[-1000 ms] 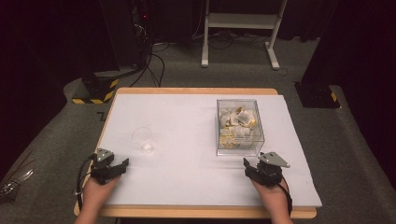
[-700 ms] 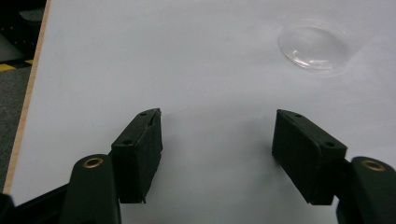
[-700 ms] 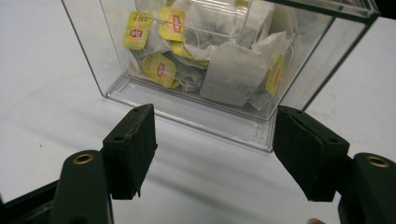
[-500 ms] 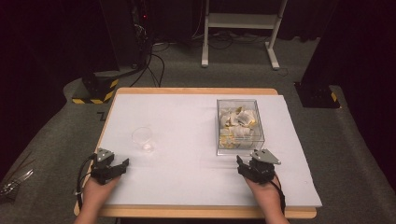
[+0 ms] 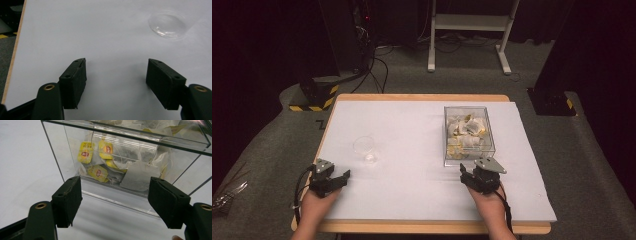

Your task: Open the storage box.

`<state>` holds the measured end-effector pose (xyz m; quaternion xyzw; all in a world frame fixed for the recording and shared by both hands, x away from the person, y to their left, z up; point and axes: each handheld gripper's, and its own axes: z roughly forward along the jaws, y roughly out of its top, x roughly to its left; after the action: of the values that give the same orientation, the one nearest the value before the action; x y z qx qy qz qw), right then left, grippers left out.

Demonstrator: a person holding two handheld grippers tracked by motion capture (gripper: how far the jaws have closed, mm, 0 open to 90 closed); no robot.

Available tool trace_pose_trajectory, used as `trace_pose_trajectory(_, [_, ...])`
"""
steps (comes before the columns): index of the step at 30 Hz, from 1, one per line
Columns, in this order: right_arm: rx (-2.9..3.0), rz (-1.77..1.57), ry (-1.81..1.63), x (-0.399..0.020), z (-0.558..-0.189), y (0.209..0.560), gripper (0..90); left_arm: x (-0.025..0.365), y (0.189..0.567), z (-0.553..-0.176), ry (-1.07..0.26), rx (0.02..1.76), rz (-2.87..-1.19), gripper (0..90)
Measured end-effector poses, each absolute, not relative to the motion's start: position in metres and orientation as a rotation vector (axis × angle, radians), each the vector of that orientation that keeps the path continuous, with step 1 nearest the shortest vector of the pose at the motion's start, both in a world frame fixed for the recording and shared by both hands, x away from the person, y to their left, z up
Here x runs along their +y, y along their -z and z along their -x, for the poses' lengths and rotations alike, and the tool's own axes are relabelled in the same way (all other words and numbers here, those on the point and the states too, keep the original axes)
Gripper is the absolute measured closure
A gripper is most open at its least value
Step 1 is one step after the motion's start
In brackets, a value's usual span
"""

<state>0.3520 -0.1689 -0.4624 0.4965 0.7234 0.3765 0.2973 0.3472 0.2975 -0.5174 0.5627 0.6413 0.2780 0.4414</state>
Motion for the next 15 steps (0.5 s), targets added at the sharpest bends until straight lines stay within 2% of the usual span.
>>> trace_pose_trajectory(15, [1.891, -1.345, -1.016, -0.1632, -0.3594, 0.4582, 21.1, 0.2967, 0.5175, -0.3471, -0.694, 1.592, -1.393, 32.8])
